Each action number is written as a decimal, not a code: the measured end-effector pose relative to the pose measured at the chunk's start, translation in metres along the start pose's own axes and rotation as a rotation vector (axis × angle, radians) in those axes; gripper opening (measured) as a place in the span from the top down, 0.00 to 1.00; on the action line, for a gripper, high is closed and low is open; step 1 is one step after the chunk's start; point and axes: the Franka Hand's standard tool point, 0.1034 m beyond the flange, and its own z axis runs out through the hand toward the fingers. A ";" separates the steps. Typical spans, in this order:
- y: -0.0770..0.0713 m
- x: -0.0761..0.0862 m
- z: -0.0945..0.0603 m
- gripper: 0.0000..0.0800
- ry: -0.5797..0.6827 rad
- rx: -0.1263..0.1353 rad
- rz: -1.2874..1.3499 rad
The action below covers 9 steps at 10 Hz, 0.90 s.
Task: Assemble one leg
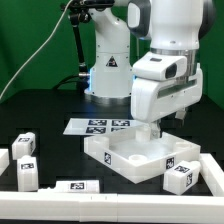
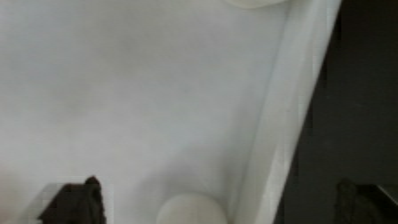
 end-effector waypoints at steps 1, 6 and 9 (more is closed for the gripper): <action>-0.001 -0.001 0.008 0.19 0.005 0.004 0.002; -0.007 -0.004 0.024 0.19 0.014 0.012 0.000; -0.007 -0.004 0.024 0.53 0.014 0.012 0.000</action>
Offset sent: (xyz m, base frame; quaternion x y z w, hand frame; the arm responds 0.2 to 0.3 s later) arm -0.0125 0.0037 -0.0140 -0.0085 0.0114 0.0021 0.9999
